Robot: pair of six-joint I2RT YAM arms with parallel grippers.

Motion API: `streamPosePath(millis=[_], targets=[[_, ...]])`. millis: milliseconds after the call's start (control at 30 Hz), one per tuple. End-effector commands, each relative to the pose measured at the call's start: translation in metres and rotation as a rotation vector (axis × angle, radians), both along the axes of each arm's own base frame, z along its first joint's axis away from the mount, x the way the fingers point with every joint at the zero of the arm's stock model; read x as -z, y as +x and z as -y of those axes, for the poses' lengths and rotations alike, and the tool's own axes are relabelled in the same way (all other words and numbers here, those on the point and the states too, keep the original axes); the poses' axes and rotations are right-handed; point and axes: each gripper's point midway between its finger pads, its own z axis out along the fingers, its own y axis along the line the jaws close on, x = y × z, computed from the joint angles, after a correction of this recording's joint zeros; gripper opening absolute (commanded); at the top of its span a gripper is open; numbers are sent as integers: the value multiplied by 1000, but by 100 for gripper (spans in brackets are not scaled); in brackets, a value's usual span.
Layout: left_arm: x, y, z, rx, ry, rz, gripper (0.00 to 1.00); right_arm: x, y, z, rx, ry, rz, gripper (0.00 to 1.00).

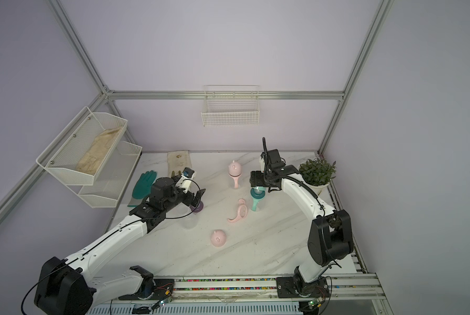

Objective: Assemble the baby bottles
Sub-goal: Close the lid on the baby bottle.

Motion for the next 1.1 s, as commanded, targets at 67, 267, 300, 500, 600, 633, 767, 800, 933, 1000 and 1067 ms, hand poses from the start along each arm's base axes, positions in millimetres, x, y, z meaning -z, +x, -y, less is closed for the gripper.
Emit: streamPosePath(millis=[67,267,300,500,600,633,767,800,933,1000,1067], targets=[[-41,9,1,-6,-27,92,100,-6,0,1,2,22,17,70],[-41,9,0,-8,-26,92,100,-14,-1,1,-17,14,54,62],[-41,9,1,-7,-26,92,100,-15,-2,1,-19,15,62,61],[-40,10,1,-8,-24,90,100,-36,-3,4,-25,22,163,58],[-40,10,1,-9,-24,89,100,-51,-5,7,-19,26,231,57],[-40,10,1,-8,-23,88,100,-55,-7,7,-29,28,258,57],[-39,11,2,-8,-26,84,100,-71,-13,5,-55,53,358,54],[-39,11,2,-8,-25,84,100,-75,-15,6,-59,54,384,53],[-38,11,1,-10,-28,82,100,-80,-25,5,-83,80,478,50],[-38,11,2,-9,-31,81,100,-80,-29,5,-93,85,516,50],[-38,11,2,-9,-33,80,100,-78,-32,4,-102,90,548,49]])
